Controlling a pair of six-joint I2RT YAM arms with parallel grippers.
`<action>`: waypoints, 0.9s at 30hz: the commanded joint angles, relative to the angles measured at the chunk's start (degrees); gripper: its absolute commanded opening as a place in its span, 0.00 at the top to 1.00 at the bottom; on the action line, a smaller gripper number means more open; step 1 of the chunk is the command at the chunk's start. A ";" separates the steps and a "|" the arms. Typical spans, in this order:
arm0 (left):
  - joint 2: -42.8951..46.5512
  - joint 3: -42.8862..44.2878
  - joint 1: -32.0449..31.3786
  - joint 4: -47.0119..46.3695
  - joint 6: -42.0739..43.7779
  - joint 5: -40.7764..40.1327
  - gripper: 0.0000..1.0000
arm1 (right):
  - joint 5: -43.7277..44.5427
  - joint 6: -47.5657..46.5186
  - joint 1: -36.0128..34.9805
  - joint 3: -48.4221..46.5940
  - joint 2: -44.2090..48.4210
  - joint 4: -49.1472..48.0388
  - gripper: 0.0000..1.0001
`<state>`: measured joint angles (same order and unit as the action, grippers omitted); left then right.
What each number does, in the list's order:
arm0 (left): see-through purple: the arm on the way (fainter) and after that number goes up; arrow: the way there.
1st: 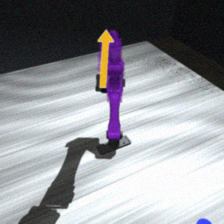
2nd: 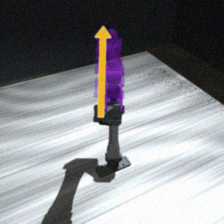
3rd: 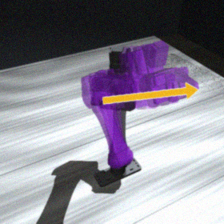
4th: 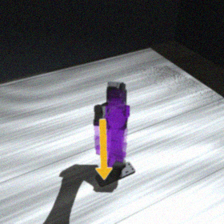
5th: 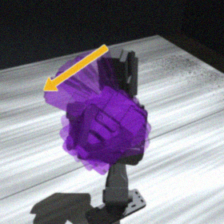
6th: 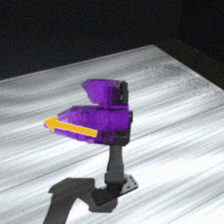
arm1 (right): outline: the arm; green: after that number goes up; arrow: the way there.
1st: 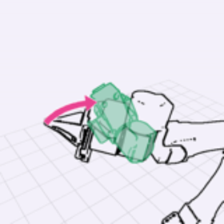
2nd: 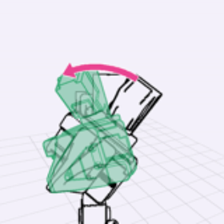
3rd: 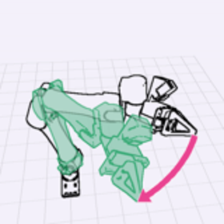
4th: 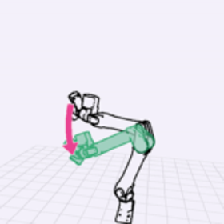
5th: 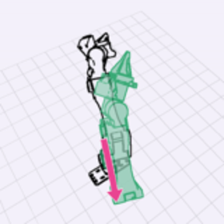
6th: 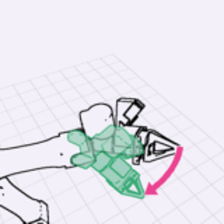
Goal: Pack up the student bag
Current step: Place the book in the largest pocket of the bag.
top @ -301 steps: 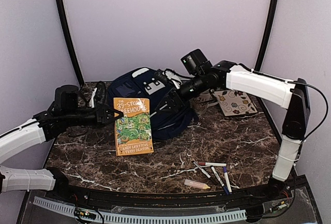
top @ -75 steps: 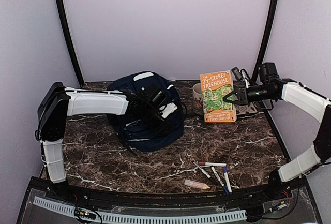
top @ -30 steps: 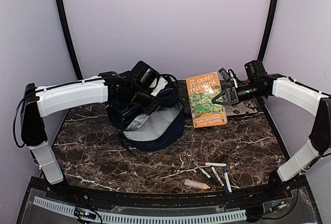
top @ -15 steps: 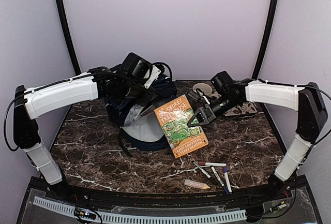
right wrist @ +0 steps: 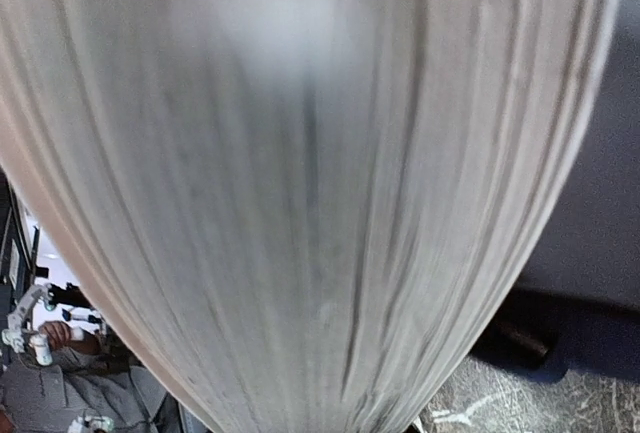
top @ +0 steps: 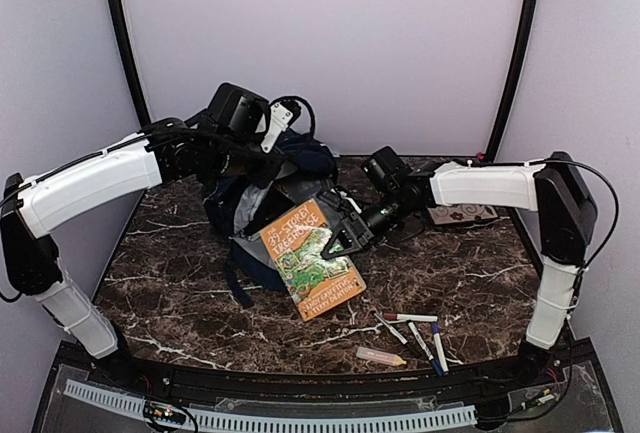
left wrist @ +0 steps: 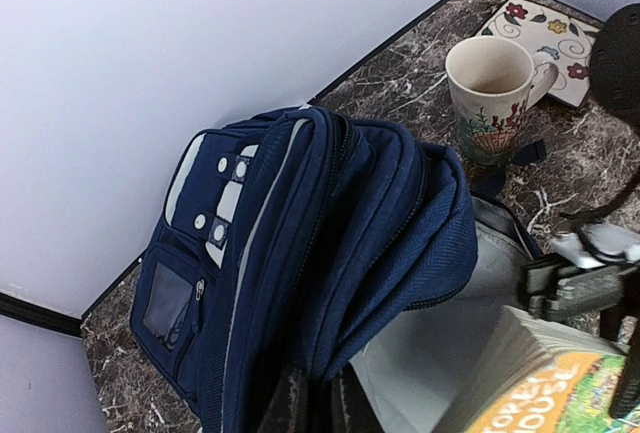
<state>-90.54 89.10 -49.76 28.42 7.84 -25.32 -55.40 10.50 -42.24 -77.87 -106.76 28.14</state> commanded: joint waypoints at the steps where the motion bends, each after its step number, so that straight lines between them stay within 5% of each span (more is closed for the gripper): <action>1: 8.81 -0.01 -0.60 -7.64 -1.06 1.44 1.00 | -5.31 11.05 -0.31 -7.61 -4.68 -9.22 1.00; 27: 13.46 -5.46 -0.87 -7.22 -4.81 5.88 1.00 | 6.55 24.73 -3.48 -29.26 -25.26 -10.24 1.00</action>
<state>-81.91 82.30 -50.00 28.88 5.04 -21.37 -51.77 33.80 -46.02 -103.28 -129.51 23.49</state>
